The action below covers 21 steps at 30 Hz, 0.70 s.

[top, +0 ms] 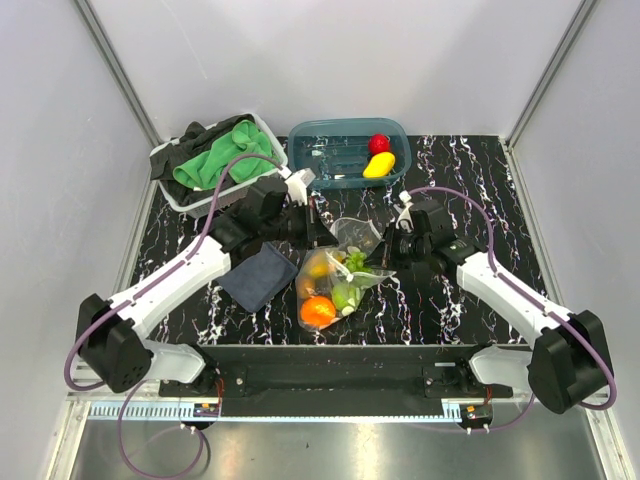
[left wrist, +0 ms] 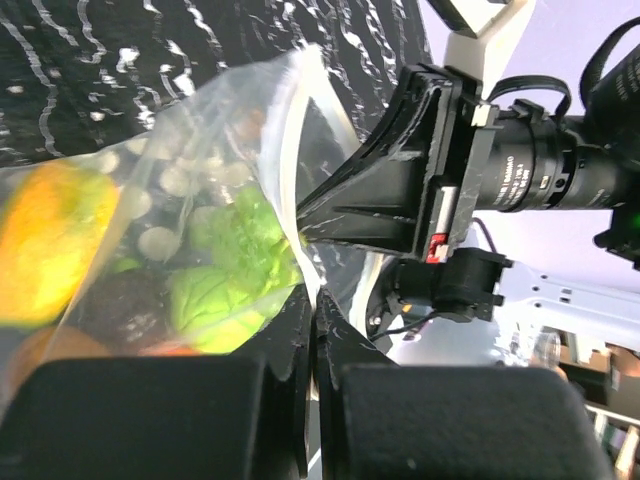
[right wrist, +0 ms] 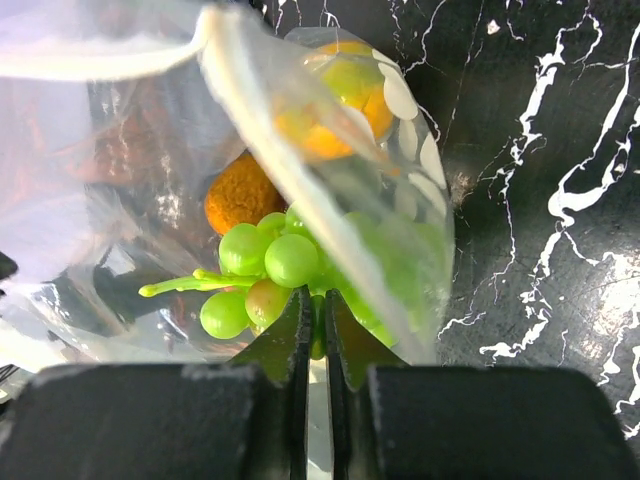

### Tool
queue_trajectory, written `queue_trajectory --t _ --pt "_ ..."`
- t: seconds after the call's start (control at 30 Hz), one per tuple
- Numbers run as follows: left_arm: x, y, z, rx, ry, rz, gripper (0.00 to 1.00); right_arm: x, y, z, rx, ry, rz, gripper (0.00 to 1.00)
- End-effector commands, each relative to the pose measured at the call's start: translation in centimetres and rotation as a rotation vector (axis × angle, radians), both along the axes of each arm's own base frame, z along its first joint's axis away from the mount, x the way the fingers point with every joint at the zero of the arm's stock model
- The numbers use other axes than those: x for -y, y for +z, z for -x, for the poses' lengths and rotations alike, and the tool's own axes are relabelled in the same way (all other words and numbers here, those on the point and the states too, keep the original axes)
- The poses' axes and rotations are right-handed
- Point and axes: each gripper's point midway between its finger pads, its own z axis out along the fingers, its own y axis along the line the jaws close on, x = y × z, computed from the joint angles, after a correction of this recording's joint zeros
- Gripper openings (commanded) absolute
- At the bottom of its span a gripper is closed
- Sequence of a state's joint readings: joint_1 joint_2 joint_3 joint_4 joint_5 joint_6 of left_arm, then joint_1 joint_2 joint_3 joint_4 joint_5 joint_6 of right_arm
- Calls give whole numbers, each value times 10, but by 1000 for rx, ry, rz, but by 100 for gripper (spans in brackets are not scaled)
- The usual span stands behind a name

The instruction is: Open the zip-top bag and remove the fake food

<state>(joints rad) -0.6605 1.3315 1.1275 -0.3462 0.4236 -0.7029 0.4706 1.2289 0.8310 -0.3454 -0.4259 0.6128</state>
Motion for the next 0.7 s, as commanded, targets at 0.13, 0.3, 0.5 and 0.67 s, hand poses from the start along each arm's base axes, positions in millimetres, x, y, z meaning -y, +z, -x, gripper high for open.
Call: queue_trajectory --t 0.13,0.3,0.5,0.67 --pt "-18 -10 -10 24 44 -49 0 -9 59 -19 141 13 -58 5" --pt "-16 -19 -21 13 46 -61 0 -19 110 -24 208 30 -138 4" --pt "-9 -23 -30 -1 13 -62 0 -24 166 -40 284 -5 -209 4" --pt "-3 -35 -30 -39 -24 -65 0 -21 197 -78 319 -49 -239 4"
